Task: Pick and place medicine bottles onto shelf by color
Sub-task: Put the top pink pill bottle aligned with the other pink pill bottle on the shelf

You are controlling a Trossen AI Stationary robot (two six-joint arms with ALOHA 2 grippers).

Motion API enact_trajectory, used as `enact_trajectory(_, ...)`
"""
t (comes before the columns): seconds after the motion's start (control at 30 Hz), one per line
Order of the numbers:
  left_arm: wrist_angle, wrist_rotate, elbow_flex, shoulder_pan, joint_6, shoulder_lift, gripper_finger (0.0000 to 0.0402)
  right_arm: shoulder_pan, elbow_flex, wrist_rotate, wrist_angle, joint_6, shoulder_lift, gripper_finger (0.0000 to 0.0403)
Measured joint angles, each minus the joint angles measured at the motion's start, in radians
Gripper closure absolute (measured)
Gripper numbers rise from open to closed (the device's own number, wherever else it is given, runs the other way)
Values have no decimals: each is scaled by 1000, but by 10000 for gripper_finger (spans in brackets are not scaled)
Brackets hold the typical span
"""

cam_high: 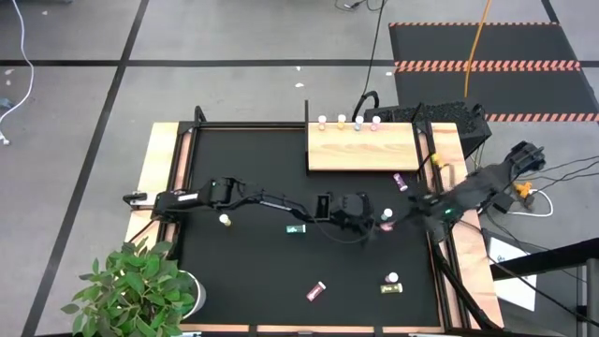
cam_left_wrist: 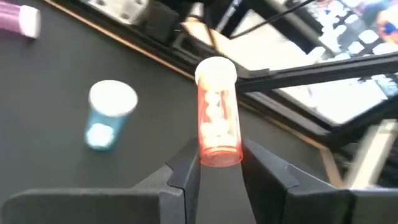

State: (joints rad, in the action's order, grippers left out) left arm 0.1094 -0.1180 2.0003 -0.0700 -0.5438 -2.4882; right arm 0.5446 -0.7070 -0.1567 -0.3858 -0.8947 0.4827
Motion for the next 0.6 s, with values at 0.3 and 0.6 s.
enact_trajectory(0.3,-255,-106,1,9,10,271,296,0,-1,-37,564,623,-126,354)
enact_trajectory(0.6,-321,-200,0,53,14,460,295,-1,-1,-216,728,906,-127,220)
